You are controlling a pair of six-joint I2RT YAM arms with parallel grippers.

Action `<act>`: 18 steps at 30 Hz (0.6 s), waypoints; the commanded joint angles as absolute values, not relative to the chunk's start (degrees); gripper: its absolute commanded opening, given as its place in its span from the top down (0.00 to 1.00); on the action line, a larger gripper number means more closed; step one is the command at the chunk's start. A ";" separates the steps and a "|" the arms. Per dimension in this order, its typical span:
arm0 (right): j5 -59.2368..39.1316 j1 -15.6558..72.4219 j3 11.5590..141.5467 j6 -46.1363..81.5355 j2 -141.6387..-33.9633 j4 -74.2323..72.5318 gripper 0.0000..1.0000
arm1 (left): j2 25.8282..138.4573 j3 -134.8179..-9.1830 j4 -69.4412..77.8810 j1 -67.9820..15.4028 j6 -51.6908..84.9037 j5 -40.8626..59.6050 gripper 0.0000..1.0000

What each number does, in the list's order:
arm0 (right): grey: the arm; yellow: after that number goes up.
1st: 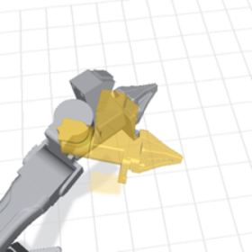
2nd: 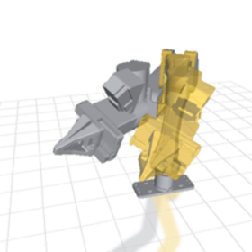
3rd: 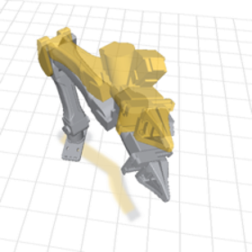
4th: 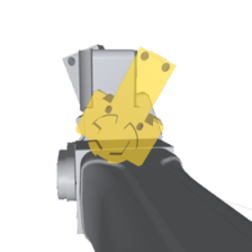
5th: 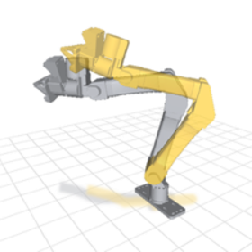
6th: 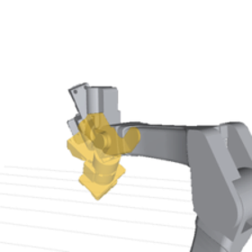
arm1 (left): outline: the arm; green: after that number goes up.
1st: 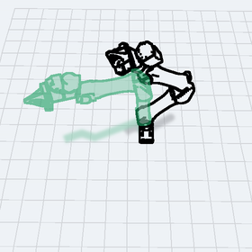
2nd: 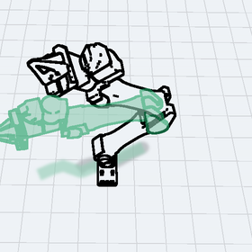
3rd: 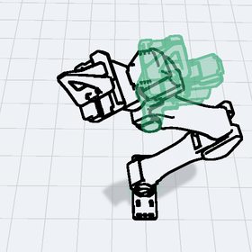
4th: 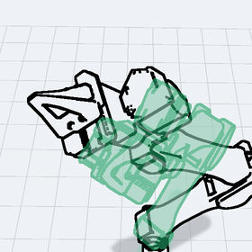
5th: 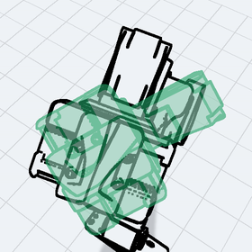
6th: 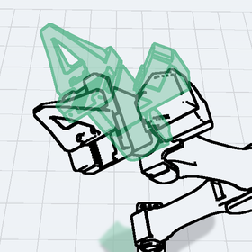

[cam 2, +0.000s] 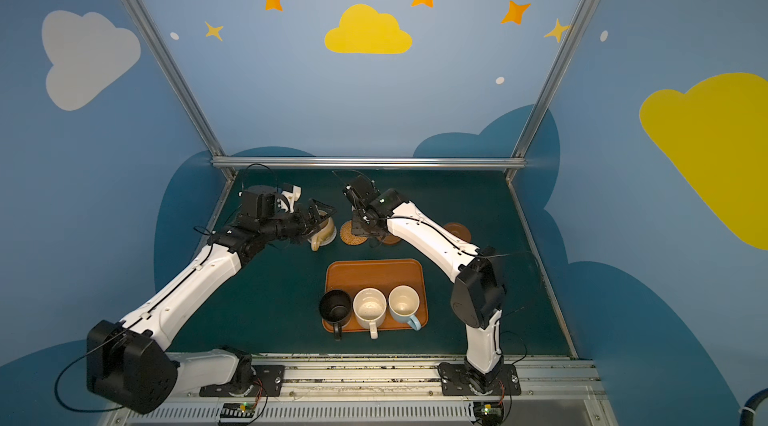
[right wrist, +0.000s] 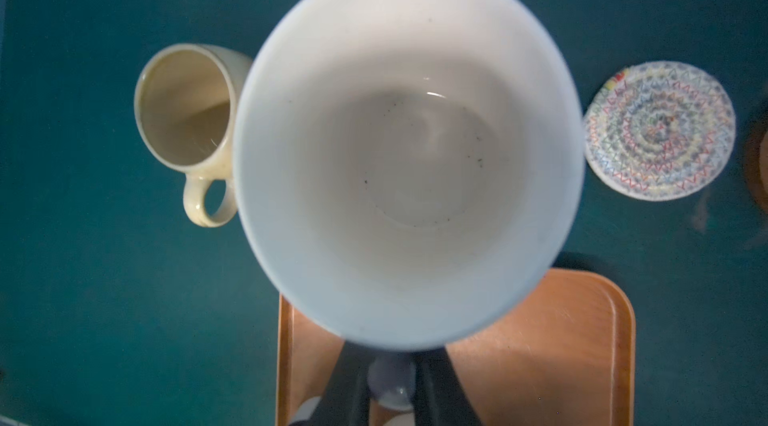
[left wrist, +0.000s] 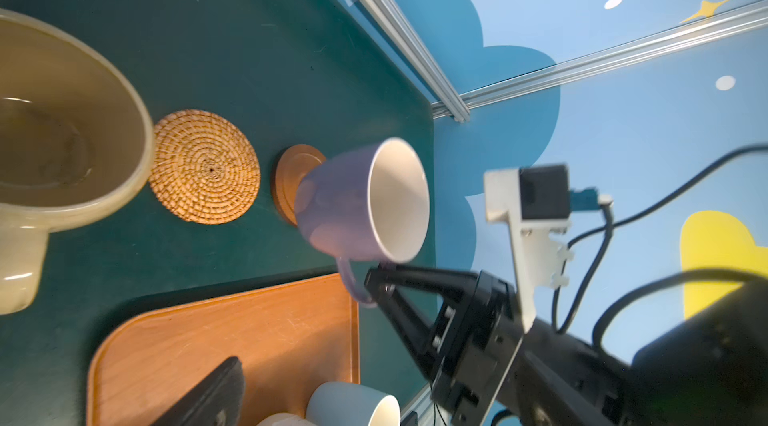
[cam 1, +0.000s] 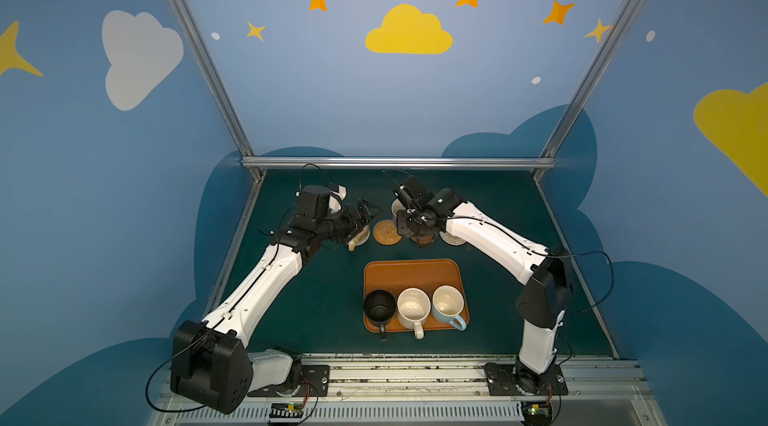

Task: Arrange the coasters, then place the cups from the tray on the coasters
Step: 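Lift the lavender mug and carry it with the right gripper to the rattan coaster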

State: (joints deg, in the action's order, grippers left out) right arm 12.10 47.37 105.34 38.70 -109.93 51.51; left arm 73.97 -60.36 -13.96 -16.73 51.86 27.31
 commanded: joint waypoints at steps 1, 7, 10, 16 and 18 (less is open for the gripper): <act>16.08 47.65 111.08 38.96 -111.95 50.51 1.00 | 74.17 -62.39 -17.95 -15.79 49.24 26.05 0.00; 14.81 47.65 114.33 38.00 -116.69 46.09 1.00 | 73.66 -61.20 -18.10 -14.78 48.88 24.10 0.00; 14.53 47.67 114.69 38.58 -118.48 43.29 1.00 | 74.08 -60.08 -17.28 -13.33 49.09 25.21 0.00; 15.72 47.69 114.61 41.58 -120.82 41.83 1.00 | 73.85 -59.26 -16.57 -11.25 47.84 27.30 0.00; 15.33 47.70 114.67 41.69 -121.83 41.40 1.00 | 73.86 -59.21 -16.94 -11.21 47.39 27.24 0.00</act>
State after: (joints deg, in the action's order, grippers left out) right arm 13.52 47.44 112.29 40.42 -121.67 45.54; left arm 74.00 -59.68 -16.69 -11.27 49.23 26.20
